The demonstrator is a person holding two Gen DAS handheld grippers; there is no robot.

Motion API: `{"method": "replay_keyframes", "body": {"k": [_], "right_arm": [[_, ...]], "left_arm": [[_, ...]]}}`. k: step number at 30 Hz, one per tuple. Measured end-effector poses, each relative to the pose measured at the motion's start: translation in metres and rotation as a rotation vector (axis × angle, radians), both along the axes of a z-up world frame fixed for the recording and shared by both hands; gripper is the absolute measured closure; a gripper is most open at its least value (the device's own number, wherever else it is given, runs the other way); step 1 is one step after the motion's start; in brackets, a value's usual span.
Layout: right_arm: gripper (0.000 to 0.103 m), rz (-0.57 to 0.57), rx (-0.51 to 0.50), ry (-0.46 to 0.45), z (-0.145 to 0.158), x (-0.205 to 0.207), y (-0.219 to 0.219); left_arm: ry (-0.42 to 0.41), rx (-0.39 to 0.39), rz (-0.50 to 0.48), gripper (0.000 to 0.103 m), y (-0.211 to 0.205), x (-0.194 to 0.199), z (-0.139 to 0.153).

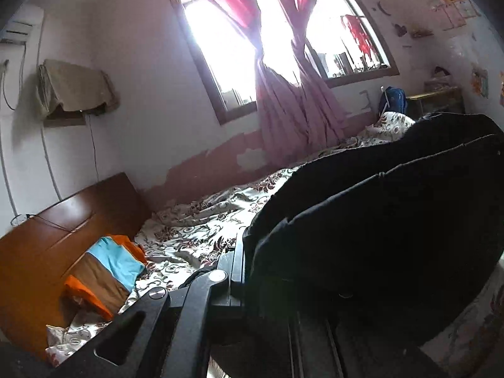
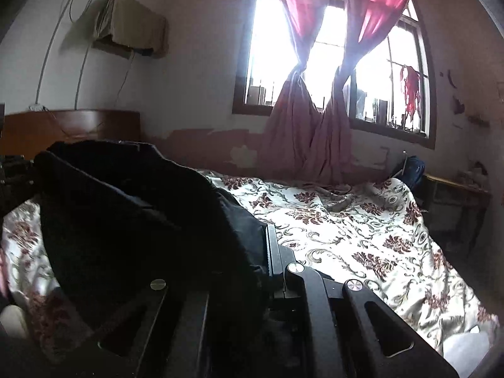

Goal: Fold large clothes

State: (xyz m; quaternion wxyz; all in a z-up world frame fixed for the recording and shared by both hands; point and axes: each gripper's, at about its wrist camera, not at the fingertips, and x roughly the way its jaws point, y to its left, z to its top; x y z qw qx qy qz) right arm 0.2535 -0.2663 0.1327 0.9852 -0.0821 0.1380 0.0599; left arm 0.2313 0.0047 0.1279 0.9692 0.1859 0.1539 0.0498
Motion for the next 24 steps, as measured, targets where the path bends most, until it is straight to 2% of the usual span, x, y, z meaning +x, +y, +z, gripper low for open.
{"method": "replay_keyframes", "body": {"k": [5, 13, 16, 19, 23, 24], "right_arm": [[0.095, -0.007, -0.031, 0.031, -0.006, 0.050, 0.007], [0.095, -0.025, -0.081, 0.133, -0.032, 0.139, 0.022], [0.095, -0.035, -0.086, 0.178, -0.048, 0.158, 0.029], [0.095, -0.053, -0.090, 0.209, -0.065, 0.167, 0.036], [0.095, -0.086, -0.123, 0.222, -0.078, 0.168, 0.040], [0.092, -0.088, -0.122, 0.232, -0.080, 0.171, 0.041]], "left_arm": [[0.036, 0.023, 0.011, 0.098, -0.002, 0.051, -0.012], [0.166, -0.018, 0.024, 0.098, 0.009, 0.140, -0.039], [0.236, -0.042, 0.031, 0.098, 0.015, 0.172, -0.057], [0.307, -0.098, 0.038, 0.098, 0.021, 0.190, -0.081], [0.340, -0.118, 0.041, 0.098, 0.023, 0.196, -0.106], [0.343, -0.116, 0.040, 0.097, 0.023, 0.198, -0.108]]}}
